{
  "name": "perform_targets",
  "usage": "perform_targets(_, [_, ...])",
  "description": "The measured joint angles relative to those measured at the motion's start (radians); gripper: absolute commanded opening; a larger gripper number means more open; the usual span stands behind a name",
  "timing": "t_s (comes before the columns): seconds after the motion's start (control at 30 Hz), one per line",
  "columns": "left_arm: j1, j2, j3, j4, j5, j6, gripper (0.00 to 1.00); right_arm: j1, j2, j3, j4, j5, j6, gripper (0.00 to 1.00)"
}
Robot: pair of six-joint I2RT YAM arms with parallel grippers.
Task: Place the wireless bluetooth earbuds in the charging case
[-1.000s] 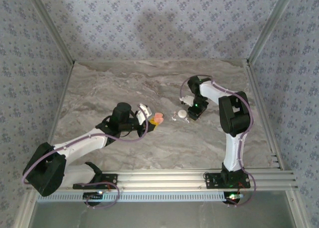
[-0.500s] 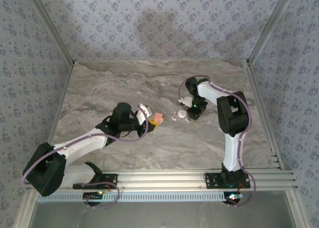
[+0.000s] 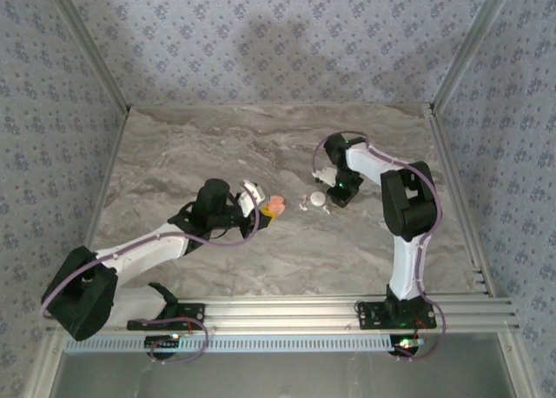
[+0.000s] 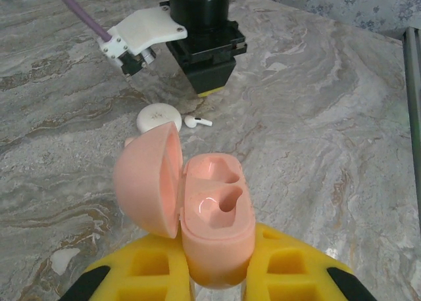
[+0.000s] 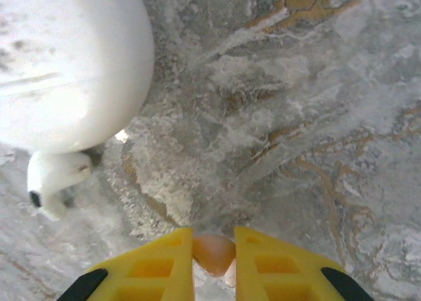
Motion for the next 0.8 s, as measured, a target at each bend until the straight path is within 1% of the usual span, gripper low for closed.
perform_targets(0.13, [0.0, 0.049, -0.025, 0.115, -0.026, -0.036, 0.08, -0.011, -0.1, -0.061, 0.048, -0.052, 0.015, 0.19])
perform_targets(0.23, [0.0, 0.093, -0.037, 0.193, -0.04, -0.062, 0.08, -0.028, -0.2, -0.113, 0.109, -0.117, 0.042, 0.18])
perform_targets(0.33, [-0.001, 0.137, -0.039, 0.269, -0.045, -0.085, 0.08, -0.053, -0.307, -0.189, 0.196, -0.208, 0.085, 0.18])
perform_targets(0.43, [-0.01, 0.192, -0.039, 0.361, -0.052, -0.098, 0.09, -0.084, -0.397, -0.273, 0.294, -0.332, 0.138, 0.18])
perform_targets(0.63, [-0.04, 0.343, -0.038, 0.517, -0.056, -0.116, 0.09, -0.151, -0.474, -0.392, 0.513, -0.584, 0.325, 0.18])
perform_targets(0.7, [-0.049, 0.389, -0.038, 0.568, -0.056, -0.125, 0.09, -0.177, -0.499, -0.448, 0.621, -0.672, 0.418, 0.18])
perform_targets(0.8, [-0.061, 0.431, -0.035, 0.621, -0.057, -0.132, 0.09, -0.2, -0.533, -0.522, 0.763, -0.764, 0.542, 0.18])
